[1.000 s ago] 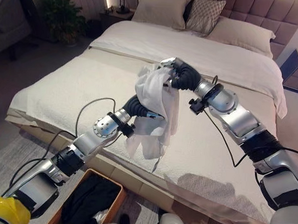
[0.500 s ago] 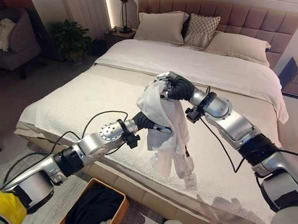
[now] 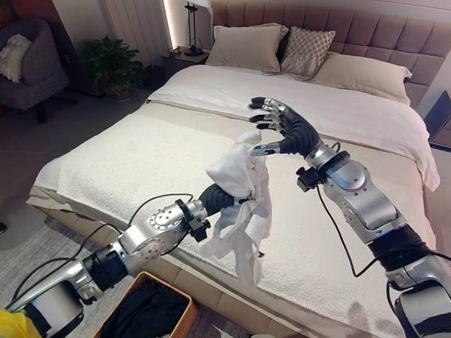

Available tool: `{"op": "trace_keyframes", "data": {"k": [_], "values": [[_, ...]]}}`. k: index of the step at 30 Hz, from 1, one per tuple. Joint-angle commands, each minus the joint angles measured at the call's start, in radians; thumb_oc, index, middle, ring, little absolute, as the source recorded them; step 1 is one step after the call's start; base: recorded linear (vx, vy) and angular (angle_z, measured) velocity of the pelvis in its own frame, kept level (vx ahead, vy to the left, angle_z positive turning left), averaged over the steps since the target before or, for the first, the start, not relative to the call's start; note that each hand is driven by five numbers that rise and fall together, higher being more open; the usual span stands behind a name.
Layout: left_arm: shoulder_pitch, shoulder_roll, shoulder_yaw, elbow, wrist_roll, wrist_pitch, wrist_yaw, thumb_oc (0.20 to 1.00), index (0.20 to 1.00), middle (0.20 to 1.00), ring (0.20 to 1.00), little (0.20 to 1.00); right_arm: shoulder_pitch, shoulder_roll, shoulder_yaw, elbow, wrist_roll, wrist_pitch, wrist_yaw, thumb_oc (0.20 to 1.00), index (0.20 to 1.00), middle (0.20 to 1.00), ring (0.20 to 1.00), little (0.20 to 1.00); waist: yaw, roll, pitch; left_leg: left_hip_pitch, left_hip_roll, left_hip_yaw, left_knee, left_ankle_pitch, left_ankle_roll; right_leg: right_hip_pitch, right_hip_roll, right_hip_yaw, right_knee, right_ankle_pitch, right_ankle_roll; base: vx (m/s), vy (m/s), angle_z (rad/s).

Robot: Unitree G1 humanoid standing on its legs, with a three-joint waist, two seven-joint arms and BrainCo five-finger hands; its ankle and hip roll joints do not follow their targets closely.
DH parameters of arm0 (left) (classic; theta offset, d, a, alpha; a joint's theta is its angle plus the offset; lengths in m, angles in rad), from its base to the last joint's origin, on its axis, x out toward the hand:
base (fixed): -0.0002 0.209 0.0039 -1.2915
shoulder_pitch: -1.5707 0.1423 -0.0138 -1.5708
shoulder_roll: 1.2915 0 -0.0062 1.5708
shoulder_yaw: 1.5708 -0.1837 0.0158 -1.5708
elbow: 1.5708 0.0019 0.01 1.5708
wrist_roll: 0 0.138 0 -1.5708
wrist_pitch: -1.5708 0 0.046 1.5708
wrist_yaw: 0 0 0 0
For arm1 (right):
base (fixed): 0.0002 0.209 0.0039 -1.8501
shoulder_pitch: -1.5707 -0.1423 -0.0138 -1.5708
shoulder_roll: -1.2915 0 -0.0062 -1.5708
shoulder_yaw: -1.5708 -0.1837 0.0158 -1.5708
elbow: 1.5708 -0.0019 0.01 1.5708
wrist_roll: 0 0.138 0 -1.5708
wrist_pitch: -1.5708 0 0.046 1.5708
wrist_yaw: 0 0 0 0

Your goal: Pick up clothes into the bucket

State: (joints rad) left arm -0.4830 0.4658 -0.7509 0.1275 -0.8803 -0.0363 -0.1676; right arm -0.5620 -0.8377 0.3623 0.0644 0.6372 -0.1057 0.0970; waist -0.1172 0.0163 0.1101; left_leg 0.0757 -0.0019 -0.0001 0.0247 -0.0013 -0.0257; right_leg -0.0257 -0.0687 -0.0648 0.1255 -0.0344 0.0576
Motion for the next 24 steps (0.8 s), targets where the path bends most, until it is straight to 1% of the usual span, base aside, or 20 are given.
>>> {"op": "trace_keyframes", "data": {"k": [1, 2, 4, 6, 8, 9, 11, 12, 15, 16, 17, 22, 23, 24], "values": [[0.072, 0.028, 0.141, -0.101, -0.041, -0.048, -0.020, 0.200, 0.200, 0.200, 0.200, 0.200, 0.092, 0.024, -0.160, 0.008, -0.062, -0.077, -0.056, 1.000, 1.000, 1.000, 1.000, 1.000, 0.021, -0.059, -0.031, -0.047, 0.004, -0.021, 0.079, -0.077, -0.028, 0.076, -0.070, -0.017, -0.062, -0.006, 0.076, 0.00, 0.000, 0.00], [0.074, 0.028, 0.140, -0.102, -0.041, -0.047, -0.019, 0.200, 0.200, 0.200, 0.200, 0.200, 0.096, 0.025, -0.162, 0.005, -0.063, -0.076, -0.056, 1.000, 1.000, 1.000, 1.000, 1.000, 0.022, -0.060, -0.033, -0.047, 0.004, -0.021, 0.079, -0.077, -0.028, 0.076, -0.070, -0.017, -0.062, -0.007, 0.076, 0.00, 0.000, 0.00], [0.163, 0.049, 0.223, -0.167, -0.025, -0.051, -0.028, 0.200, 0.200, 0.200, 0.200, 0.200, 0.209, 0.067, -0.268, 0.011, -0.099, -0.084, -0.076, 1.000, 1.000, 1.000, 1.000, 1.000, 0.025, -0.063, -0.024, -0.057, 0.003, -0.024, 0.083, -0.079, -0.025, 0.069, -0.070, -0.015, -0.064, -0.006, 0.075, 0.00, 0.000, 0.00], [0.226, 0.059, 0.279, -0.203, -0.026, -0.054, -0.040, 0.200, 0.200, 0.200, 0.200, 0.200, 0.284, 0.092, -0.338, 0.025, -0.115, -0.087, -0.086, 1.000, 1.000, 1.000, 1.000, 1.000, 0.026, -0.065, -0.016, -0.067, 0.002, -0.025, 0.088, -0.081, -0.023, 0.062, -0.070, -0.015, -0.063, -0.007, 0.075, 0.00, 0.000, 0.00], [0.302, 0.052, 0.342, -0.229, -0.021, -0.059, -0.042, 0.200, 0.200, 0.200, 0.200, 0.200, 0.363, 0.143, -0.404, 0.032, -0.133, -0.092, -0.099, 1.000, 1.000, 1.000, 1.000, 1.000, 0.029, -0.068, -0.010, -0.076, 0.002, -0.025, 0.093, -0.082, -0.021, 0.053, -0.069, -0.013, -0.063, -0.006, 0.074, 0.00, 0.000, 0.00], [0.302, 0.052, 0.342, -0.229, -0.021, -0.058, -0.041, 0.200, 0.200, 0.200, 0.200, 0.200, 0.363, 0.143, -0.405, 0.032, -0.133, -0.092, -0.099, 1.000, 1.000, 1.000, 1.000, 1.000, 0.029, -0.068, -0.010, -0.076, 0.002, -0.025, 0.093, -0.082, -0.021, 0.053, -0.069, -0.013, -0.063, -0.006, 0.074, 0.00, 0.000, 0.00], [0.415, 0.022, 0.446, -0.266, 0.011, -0.070, -0.038, 0.200, 0.200, 0.200, 0.200, 0.200, 0.470, 0.211, -0.481, 0.062, -0.216, -0.092, -0.125, 1.000, 1.000, 1.000, 1.000, 1.000, 0.031, -0.073, 0.005, -0.097, 0.001, -0.029, 0.103, -0.084, -0.019, 0.037, -0.068, -0.013, -0.063, -0.005, 0.072, 0.00, 0.000, 0.00], [0.415, 0.022, 0.446, -0.267, 0.011, -0.070, -0.038, 0.200, 0.200, 0.200, 0.200, 0.200, 0.470, 0.211, -0.481, 0.062, -0.216, -0.092, -0.125, 1.000, 1.000, 1.000, 1.000, 1.000, 0.031, -0.073, 0.004, -0.097, 0.001, -0.029, 0.103, -0.084, -0.019, 0.037, -0.068, -0.013, -0.063, -0.005, 0.072, -0.03, -0.015, 0.00], [0.514, 0.003, 0.555, -0.300, 0.111, -0.105, -0.028, 0.200, 0.200, 0.200, 0.200, 0.200, 0.555, 0.273, -0.520, 0.120, -0.324, -0.086, -0.154, 1.000, 1.000, 1.000, 1.000, 1.000, 0.037, -0.077, 0.025, -0.128, -0.001, -0.036, 0.115, -0.083, -0.017, 0.012, -0.066, -0.012, -0.053, -0.006, 0.069, -0.05, -0.013, 0.02], [0.541, 0.000, 0.590, -0.302, 0.162, -0.128, -0.015, 0.200, 0.200, 0.200, 0.200, 0.200, 0.578, 0.292, -0.528, 0.152, -0.371, -0.085, -0.168, 1.000, 1.000, 1.000, 1.000, 1.000, 0.040, -0.077, 0.036, -0.135, -0.001, -0.038, 0.117, -0.081, -0.017, 0.004, -0.065, -0.012, -0.050, -0.006, 0.068, -0.08, -0.015, 0.02], [0.594, -0.013, 0.660, -0.298, 0.220, -0.160, 0.009, 0.200, 0.200, 0.200, 0.200, 0.200, 0.620, 0.314, -0.540, 0.192, -0.461, -0.080, -0.197, 1.000, 1.000, 1.000, 1.000, 1.000, 0.044, -0.078, 0.055, -0.155, -0.003, -0.044, 0.128, -0.080, -0.018, -0.016, -0.063, -0.012, -0.038, -0.007, 0.067, -0.09, -0.012, 0.01], [0.698, -0.032, 0.808, -0.200, 0.345, -0.213, 0.092, 0.200, 0.200, 0.200, 0.200, 0.200, 0.691, 0.360, -0.522, 0.291, -0.533, -0.075, -0.200, 1.000, 1.000, 1.000, 1.000, 1.000, 0.055, -0.079, 0.104, -0.217, -0.004, -0.052, 0.165, -0.077, -0.019, -0.077, -0.064, -0.014, -0.007, -0.002, 0.065, -0.08, 0.001, 0.04], [0.711, -0.032, 0.830, -0.173, 0.367, -0.223, 0.106, 0.200, 0.200, 0.200, 0.200, 0.200, 0.699, 0.366, -0.510, 0.303, -0.542, -0.077, -0.194, 1.000, 1.000, 1.000, 1.000, 1.000, 0.056, -0.079, 0.112, -0.230, -0.004, -0.055, 0.172, -0.076, -0.020, -0.090, -0.064, -0.015, -0.001, -0.001, 0.065, -0.05, 0.004, 0.01], [0.711, -0.032, 0.831, -0.173, 0.368, -0.224, 0.106, 0.200, 0.200, 0.200, 0.200, 0.200, 0.698, 0.366, -0.509, 0.304, -0.543, -0.078, -0.194, 1.000, 1.000, 1.000, 1.000, 1.000, 0.056, -0.080, 0.111, -0.232, -0.004, -0.055, 0.174, -0.076, -0.020, -0.092, -0.064, -0.015, 0.000, -0.002, 0.065, -0.08, 0.009, 0.03]]}}
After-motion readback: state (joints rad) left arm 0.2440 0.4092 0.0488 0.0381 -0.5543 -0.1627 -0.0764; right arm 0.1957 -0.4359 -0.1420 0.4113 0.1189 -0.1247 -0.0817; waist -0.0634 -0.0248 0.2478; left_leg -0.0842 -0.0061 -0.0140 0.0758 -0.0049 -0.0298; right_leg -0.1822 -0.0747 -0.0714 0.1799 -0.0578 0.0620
